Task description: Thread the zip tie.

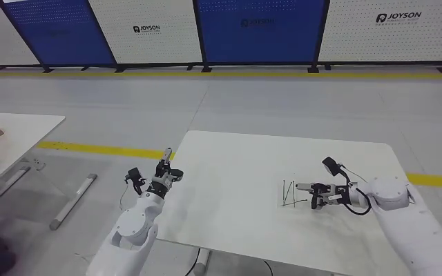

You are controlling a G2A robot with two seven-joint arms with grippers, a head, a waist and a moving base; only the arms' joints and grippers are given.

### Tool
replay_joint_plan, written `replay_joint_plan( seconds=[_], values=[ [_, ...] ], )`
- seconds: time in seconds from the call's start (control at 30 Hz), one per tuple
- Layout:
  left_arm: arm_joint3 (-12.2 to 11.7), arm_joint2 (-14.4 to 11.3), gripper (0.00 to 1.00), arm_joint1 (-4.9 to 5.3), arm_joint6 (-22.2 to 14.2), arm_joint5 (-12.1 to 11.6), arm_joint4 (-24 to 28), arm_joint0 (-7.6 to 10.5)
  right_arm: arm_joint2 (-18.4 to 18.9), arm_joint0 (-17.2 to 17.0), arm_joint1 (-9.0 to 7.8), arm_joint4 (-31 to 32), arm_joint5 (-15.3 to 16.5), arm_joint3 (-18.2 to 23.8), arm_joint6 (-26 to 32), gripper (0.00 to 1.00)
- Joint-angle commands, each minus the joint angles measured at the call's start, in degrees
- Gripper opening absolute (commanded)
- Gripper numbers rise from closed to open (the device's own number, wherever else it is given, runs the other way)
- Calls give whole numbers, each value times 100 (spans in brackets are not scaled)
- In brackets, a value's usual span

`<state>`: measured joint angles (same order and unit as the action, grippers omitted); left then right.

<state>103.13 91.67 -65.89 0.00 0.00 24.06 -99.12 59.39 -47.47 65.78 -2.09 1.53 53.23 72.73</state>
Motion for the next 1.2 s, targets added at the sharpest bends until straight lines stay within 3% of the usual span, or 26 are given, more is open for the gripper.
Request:
replay_joint_plan(
  seconds=[0.0, 0.1, 0.27, 0.37, 0.4, 0.43, 0.53, 0.6, 0.9, 0.97, 1.1, 1.17],
  values=[
    [0, 0, 100, 0, 0, 0, 0, 0, -16, 5, 1, -9, 37, -50, 10, 66],
    [0, 0, 100, 0, 0, 0, 0, 0, -39, 10, 3, -41, 74, -149, 17, 74],
    [0, 0, 100, 0, 0, 0, 0, 0, -59, 23, 6, -115, 171, -270, 43, 73],
    [0, 0, 100, 0, 0, 0, 0, 0, -48, 20, -2, -159, 231, -313, 53, 66],
    [0, 0, 100, 0, 0, 0, 0, 0, -47, 18, -6, -165, 247, -317, 55, 53],
    [0, 0, 100, 0, 0, 0, 0, 0, -45, 16, -8, -168, 254, -319, 52, 48],
    [0, 0, 100, 0, 0, 0, 0, 0, -42, 10, -18, -183, 275, -317, 58, 44],
    [0, 0, 100, 0, 0, 0, 0, 0, -44, 9, -22, -191, 280, -316, 65, 36],
    [0, 0, 100, 0, 0, 0, 0, 0, -107, 54, -13, -255, 258, -405, 91, 28],
    [0, 0, 100, 0, 0, 0, 0, 0, -125, 73, -8, -273, 273, -441, 103, 23],
    [0, 0, 100, 0, 0, 0, 0, 0, -143, 101, -6, -303, 307, -498, 121, 0],
    [0, 0, 100, 0, 0, 0, 0, 0, -150, 112, -6, -310, 309, -519, 124, 0]
  ],
)
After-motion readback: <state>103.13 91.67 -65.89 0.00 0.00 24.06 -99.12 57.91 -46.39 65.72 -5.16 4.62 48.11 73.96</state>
